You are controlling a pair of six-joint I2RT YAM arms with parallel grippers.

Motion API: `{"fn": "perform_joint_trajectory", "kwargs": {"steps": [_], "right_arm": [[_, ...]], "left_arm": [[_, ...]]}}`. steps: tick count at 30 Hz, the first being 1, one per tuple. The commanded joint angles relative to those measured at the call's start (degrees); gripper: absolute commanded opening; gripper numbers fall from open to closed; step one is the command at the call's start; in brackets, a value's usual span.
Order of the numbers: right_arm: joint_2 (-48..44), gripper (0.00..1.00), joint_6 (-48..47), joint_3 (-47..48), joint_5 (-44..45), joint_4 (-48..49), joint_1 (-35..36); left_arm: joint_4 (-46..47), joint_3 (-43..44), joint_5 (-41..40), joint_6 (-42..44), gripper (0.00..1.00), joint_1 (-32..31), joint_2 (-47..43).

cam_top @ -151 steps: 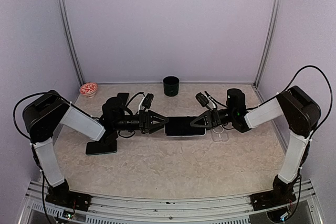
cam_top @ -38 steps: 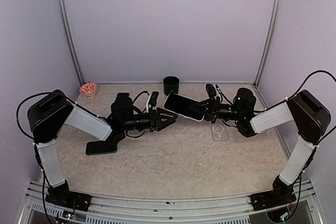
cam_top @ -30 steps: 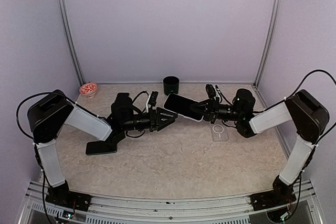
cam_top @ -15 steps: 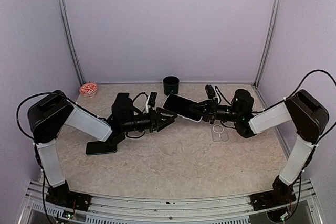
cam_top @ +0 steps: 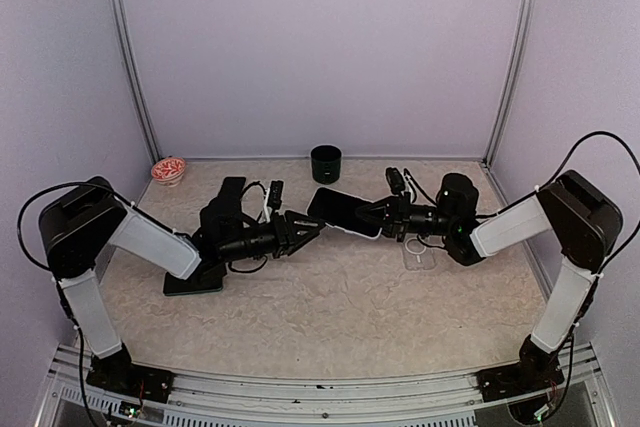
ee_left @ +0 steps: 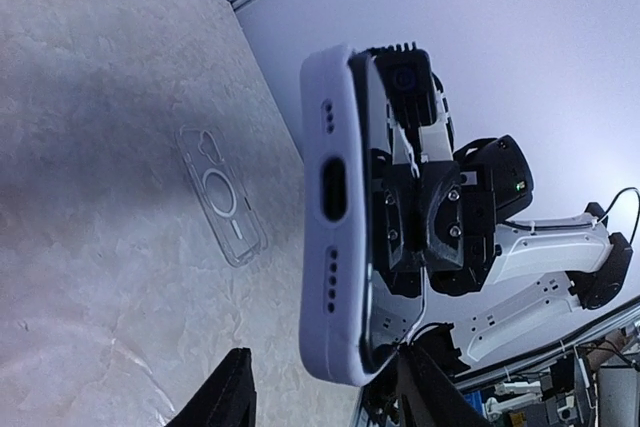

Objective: Put the phone into the phone case
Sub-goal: Press the phone against the phone case.

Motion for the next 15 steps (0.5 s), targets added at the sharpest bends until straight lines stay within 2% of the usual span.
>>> {"fn": "perform_joint_trajectory", "kwargs": {"steps": [1, 15], "right_arm": [[0.5, 0.02, -0.4, 1.3, -2.9, 3.4, 0.5], [0.3, 0.02, -0.3, 2.7, -2.7, 2.8, -0.3]], "left_arm": [[0.3, -1.4, -5.4, 3.2, 0.48, 0.6, -5.6], [4.1, -2.3, -1.5, 0.9, 0.47, -1.9, -0.8]]}}
